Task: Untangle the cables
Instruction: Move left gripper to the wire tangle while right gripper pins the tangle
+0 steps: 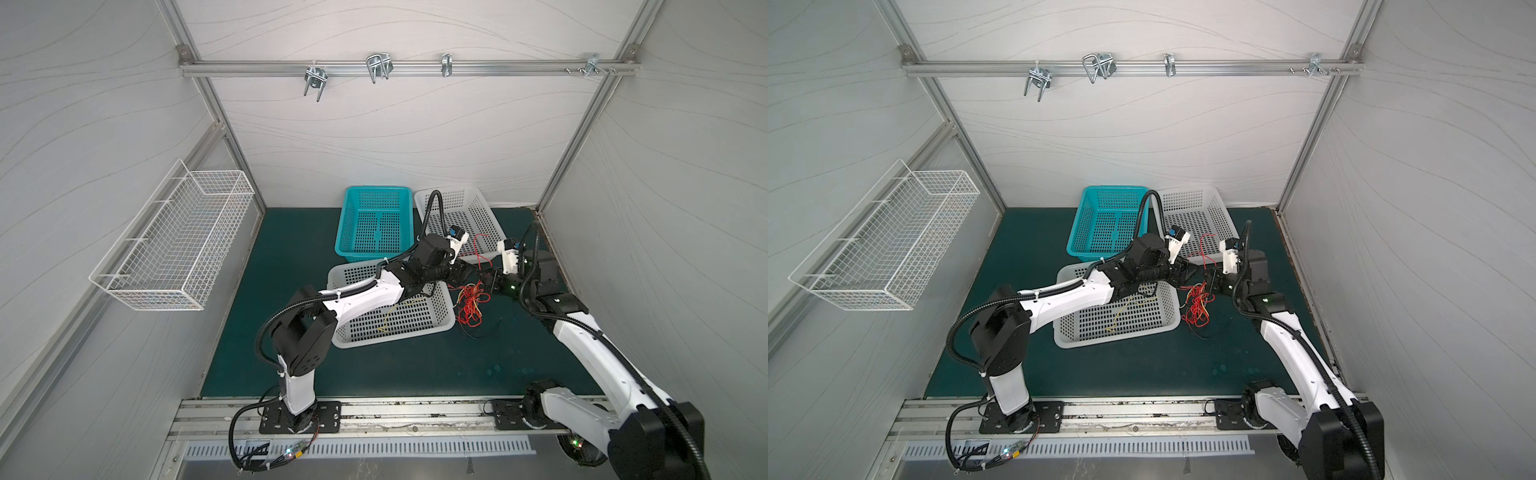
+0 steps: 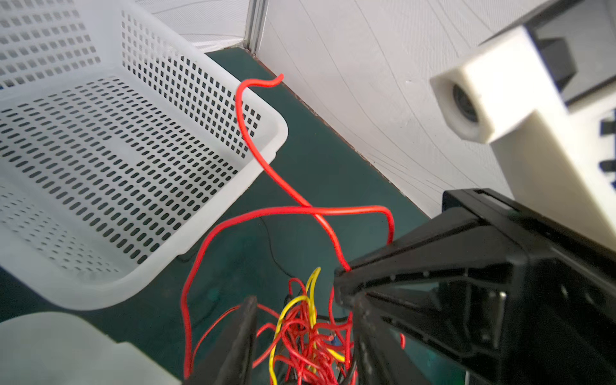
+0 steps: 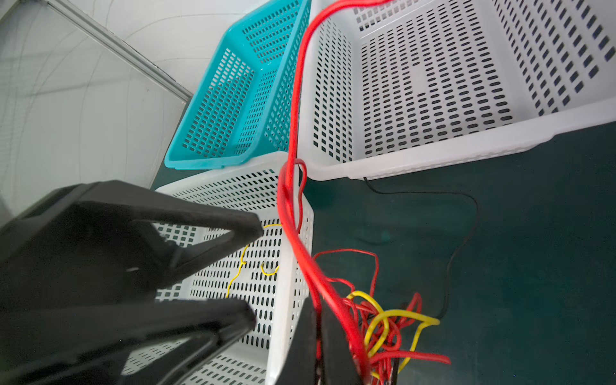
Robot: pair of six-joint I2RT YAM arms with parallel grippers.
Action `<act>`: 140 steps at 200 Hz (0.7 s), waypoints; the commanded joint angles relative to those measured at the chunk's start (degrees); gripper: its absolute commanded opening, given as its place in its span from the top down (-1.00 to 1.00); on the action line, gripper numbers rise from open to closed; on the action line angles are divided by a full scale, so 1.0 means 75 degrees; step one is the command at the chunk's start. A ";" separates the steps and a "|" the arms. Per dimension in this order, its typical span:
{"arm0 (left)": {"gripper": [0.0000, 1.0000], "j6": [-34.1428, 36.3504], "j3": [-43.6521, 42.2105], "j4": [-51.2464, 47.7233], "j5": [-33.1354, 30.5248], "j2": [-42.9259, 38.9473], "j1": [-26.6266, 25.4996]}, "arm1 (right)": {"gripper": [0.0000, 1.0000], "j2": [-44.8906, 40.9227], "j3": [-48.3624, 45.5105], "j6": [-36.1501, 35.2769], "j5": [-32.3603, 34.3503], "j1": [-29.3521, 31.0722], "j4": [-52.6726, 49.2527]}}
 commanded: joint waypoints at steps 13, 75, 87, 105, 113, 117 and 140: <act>0.05 -0.0307 0.0461 0.0537 0.0326 0.0381 -0.0045 | 1.00 0.0005 -0.0199 -0.0115 -0.0292 -0.0041 0.0431; 0.22 -0.0352 0.1003 0.0588 0.0622 0.0743 -0.0045 | 1.00 0.0234 -0.0239 -0.0026 -0.0585 -0.0022 0.0757; 0.30 -0.0381 0.1046 0.0588 0.0657 0.0807 -0.0045 | 1.00 0.0248 -0.0271 0.0027 -0.0628 -0.0030 0.0869; 0.45 -0.0367 0.1124 0.0522 0.0614 0.0867 -0.0048 | 1.00 0.0274 -0.0253 0.0062 -0.0674 -0.0006 0.0912; 0.49 -0.0356 0.1166 0.0466 0.0557 0.0888 -0.0045 | 1.00 0.0284 -0.0256 0.0065 -0.0671 0.0011 0.0918; 0.50 -0.0353 0.1190 0.0434 0.0531 0.0904 -0.0045 | 1.00 0.0289 -0.0255 0.0070 -0.0671 0.0008 0.0921; 0.53 -0.0151 0.1267 0.0097 0.0400 0.0882 -0.0045 | 1.00 0.0301 -0.0234 0.0033 -0.0574 0.0018 0.0849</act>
